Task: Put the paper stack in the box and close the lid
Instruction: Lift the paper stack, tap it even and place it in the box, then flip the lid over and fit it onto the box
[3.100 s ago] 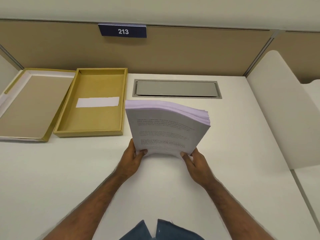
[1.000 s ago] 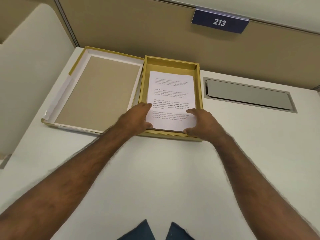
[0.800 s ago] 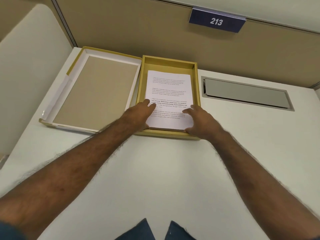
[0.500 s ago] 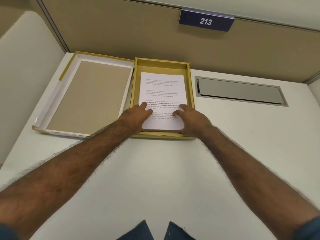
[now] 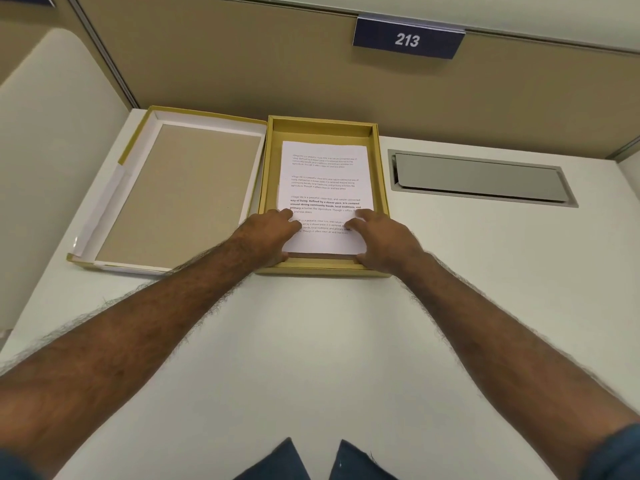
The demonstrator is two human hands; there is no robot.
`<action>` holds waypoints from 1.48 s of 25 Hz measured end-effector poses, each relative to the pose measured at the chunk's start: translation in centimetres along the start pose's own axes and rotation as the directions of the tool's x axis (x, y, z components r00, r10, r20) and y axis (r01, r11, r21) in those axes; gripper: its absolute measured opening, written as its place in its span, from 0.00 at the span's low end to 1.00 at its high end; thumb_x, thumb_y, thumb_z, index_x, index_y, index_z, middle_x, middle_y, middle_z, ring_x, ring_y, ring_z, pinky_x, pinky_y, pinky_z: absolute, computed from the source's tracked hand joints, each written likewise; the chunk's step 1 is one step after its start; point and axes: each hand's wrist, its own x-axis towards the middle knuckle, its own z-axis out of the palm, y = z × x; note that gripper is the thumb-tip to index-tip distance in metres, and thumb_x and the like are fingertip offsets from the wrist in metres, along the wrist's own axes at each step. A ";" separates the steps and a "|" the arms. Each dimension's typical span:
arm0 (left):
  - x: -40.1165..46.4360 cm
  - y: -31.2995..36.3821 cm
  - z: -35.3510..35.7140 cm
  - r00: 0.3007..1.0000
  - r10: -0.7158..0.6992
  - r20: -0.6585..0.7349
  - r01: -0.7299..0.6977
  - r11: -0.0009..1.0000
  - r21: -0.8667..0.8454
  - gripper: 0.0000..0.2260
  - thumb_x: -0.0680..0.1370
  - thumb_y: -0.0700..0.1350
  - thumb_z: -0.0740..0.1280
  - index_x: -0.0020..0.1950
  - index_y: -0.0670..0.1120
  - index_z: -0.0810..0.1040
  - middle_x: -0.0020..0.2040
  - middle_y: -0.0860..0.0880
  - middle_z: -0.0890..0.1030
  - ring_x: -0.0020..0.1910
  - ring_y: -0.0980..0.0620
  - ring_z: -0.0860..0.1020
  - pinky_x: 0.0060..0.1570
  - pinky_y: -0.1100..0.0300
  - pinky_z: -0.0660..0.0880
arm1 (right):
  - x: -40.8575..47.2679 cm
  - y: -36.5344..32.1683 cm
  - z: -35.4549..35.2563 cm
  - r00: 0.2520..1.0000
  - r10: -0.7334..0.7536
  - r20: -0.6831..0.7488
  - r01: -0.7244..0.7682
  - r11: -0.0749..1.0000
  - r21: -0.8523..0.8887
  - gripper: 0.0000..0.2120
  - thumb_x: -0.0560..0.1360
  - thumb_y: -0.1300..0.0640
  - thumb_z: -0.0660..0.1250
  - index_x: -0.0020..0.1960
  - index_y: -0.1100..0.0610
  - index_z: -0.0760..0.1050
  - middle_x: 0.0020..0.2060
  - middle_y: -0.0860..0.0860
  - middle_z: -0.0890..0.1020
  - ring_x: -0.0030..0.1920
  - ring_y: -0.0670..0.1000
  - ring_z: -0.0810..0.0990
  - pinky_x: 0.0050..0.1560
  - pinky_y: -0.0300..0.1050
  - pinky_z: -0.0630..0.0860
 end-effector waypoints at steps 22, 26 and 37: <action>-13.8 -0.2 4.1 0.324 -0.941 0.096 0.023 -0.094 -0.995 0.13 0.80 0.54 0.70 0.55 0.46 0.85 0.45 0.48 0.87 0.42 0.47 0.87 0.48 0.45 0.86 | 0.4 -13.7 -0.6 0.927 -0.272 -0.256 0.364 0.813 0.454 0.25 0.79 0.42 0.75 0.72 0.52 0.81 0.70 0.50 0.84 0.72 0.52 0.78 0.70 0.45 0.72; -16.2 -0.9 7.6 0.235 -0.884 0.404 -0.087 -0.433 -0.897 0.12 0.81 0.49 0.71 0.59 0.42 0.82 0.52 0.41 0.86 0.51 0.42 0.87 0.51 0.50 0.85 | 1.9 -22.3 3.2 0.881 -0.456 -0.129 0.473 0.834 0.282 0.29 0.82 0.45 0.72 0.79 0.57 0.73 0.75 0.56 0.79 0.75 0.58 0.75 0.71 0.52 0.75; -15.9 -2.8 8.0 0.587 -0.685 0.432 -0.270 -0.668 -0.693 0.16 0.79 0.55 0.73 0.58 0.43 0.81 0.52 0.44 0.85 0.55 0.48 0.85 0.57 0.54 0.82 | 3.2 -25.5 6.7 0.893 -0.327 -0.308 0.438 0.784 0.439 0.13 0.80 0.65 0.63 0.56 0.58 0.85 0.47 0.53 0.83 0.49 0.57 0.78 0.48 0.49 0.75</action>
